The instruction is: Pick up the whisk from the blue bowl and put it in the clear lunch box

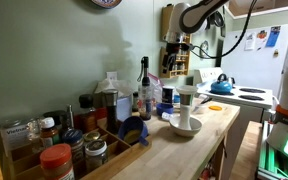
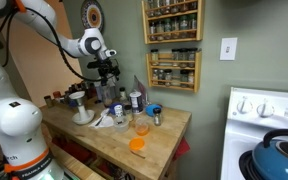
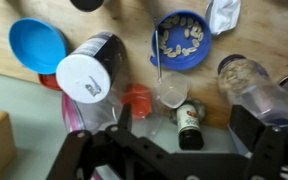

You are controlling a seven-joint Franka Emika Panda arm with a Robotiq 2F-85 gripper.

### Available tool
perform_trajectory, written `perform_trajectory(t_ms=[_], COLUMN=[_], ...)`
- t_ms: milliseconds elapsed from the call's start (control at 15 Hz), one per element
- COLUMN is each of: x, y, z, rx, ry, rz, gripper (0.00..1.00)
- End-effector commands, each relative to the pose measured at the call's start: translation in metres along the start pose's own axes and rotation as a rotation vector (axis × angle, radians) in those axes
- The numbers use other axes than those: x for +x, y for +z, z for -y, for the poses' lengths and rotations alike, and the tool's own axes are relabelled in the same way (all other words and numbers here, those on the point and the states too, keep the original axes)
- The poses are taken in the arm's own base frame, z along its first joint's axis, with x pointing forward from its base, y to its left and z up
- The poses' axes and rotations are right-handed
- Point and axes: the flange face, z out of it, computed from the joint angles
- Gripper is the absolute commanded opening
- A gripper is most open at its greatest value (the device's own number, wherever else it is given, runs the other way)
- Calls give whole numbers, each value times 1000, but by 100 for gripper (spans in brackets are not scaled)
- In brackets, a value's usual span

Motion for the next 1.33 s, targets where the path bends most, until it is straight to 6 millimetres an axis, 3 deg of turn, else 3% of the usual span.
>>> perform_trajectory(t_ms=[0,200,267,333,600,1067,1133,1200,1267], x=[-39,-51,-45,-47,-40,-31,-30,-28,-26], y=[40,90,62,73,72,138,146,152,158], z=[9,10,10,10,9,-15,-18,-21,-23], rx=[136,164,146,149,152,142,144,141,140], ry=[-40,-19,-34,-33,-37,-39,-36,-32,-32], rz=[59,213,137,157,128,98,91,90,88], gripper=[100,100,100,100,100,99,94,81,76])
